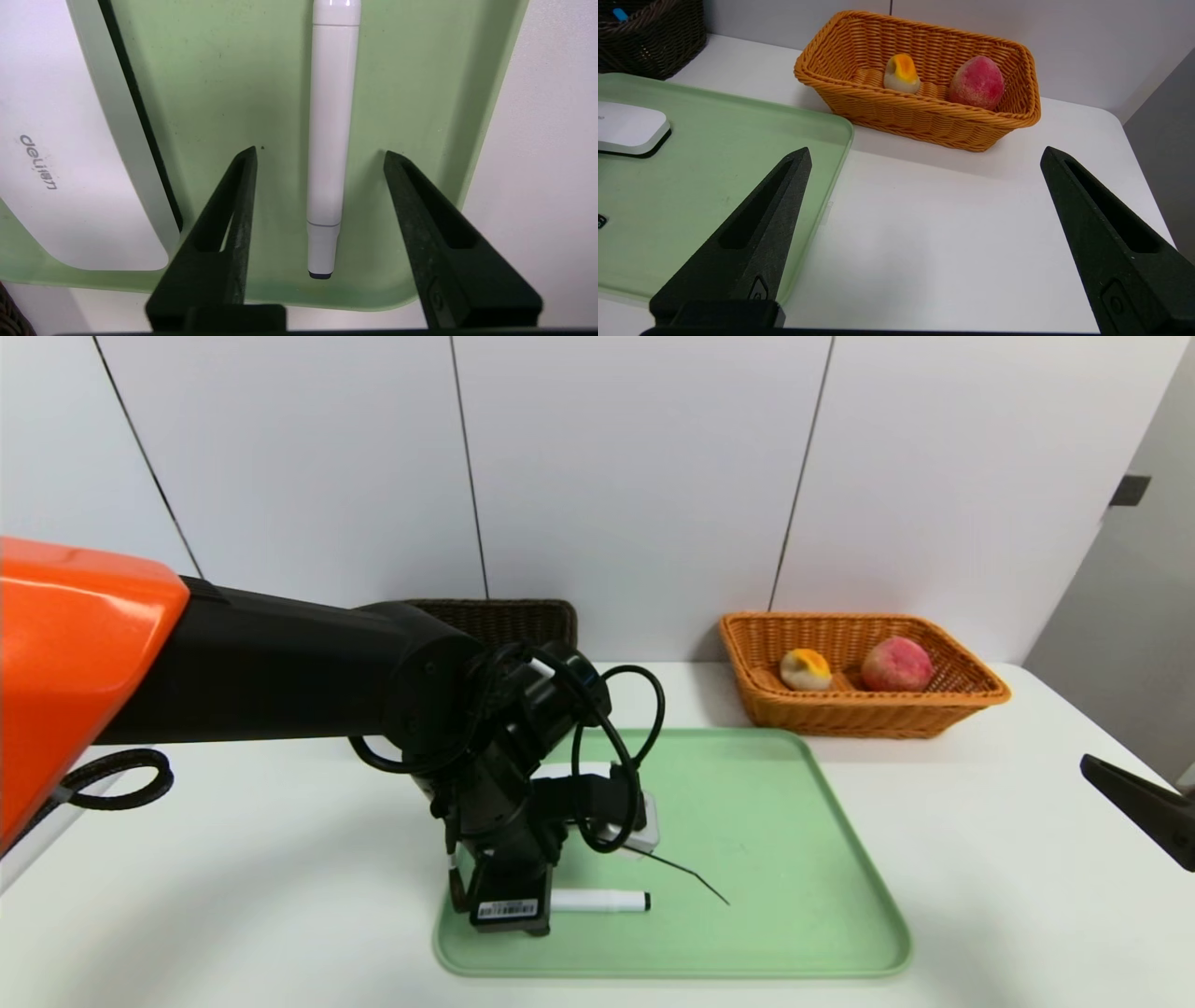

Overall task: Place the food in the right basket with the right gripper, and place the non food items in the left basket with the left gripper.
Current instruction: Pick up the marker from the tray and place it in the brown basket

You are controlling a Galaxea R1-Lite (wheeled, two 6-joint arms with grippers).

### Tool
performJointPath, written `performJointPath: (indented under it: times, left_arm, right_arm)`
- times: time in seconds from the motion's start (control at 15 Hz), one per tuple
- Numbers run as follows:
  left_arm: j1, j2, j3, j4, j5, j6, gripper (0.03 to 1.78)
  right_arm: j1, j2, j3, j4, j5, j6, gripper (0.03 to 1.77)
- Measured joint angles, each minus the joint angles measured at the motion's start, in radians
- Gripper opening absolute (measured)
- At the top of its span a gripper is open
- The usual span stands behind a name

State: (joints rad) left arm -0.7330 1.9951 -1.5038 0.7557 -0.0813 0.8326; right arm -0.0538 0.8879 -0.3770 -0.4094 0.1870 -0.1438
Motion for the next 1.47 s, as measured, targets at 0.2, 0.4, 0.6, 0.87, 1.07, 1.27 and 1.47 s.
performJointPath:
  times: [0.2,0.4,0.6,0.87,1.07,1.27,1.47]
  left_arm:
    - [-0.001,0.002,0.001,0.001,-0.002,0.001,0.18]
    - [-0.002,0.006,0.001,0.000,-0.004,0.000,0.14]
    - [-0.002,0.008,0.002,-0.001,-0.005,0.000,0.14]
    - [-0.003,0.007,-0.065,-0.007,-0.018,-0.009,0.14]
    - [-0.002,-0.005,-0.206,-0.007,-0.032,-0.107,0.14]
    - [-0.002,-0.051,-0.299,-0.025,-0.039,-0.228,0.14]
    - [-0.002,-0.109,-0.300,-0.169,-0.009,-0.468,0.14]
  right_arm:
    - [0.000,-0.007,-0.001,0.008,0.000,0.001,1.69]
    - [0.000,-0.010,-0.004,0.009,0.001,0.009,1.69]
    - [0.000,-0.011,-0.006,0.009,0.012,0.019,1.69]
    - [-0.001,-0.011,-0.002,0.010,0.017,0.019,1.69]
    - [-0.001,-0.009,0.000,0.011,0.019,0.019,1.70]
    - [-0.001,-0.006,0.001,0.010,0.020,0.019,1.70]
    - [0.000,-0.001,-0.009,0.007,0.043,0.019,1.70]
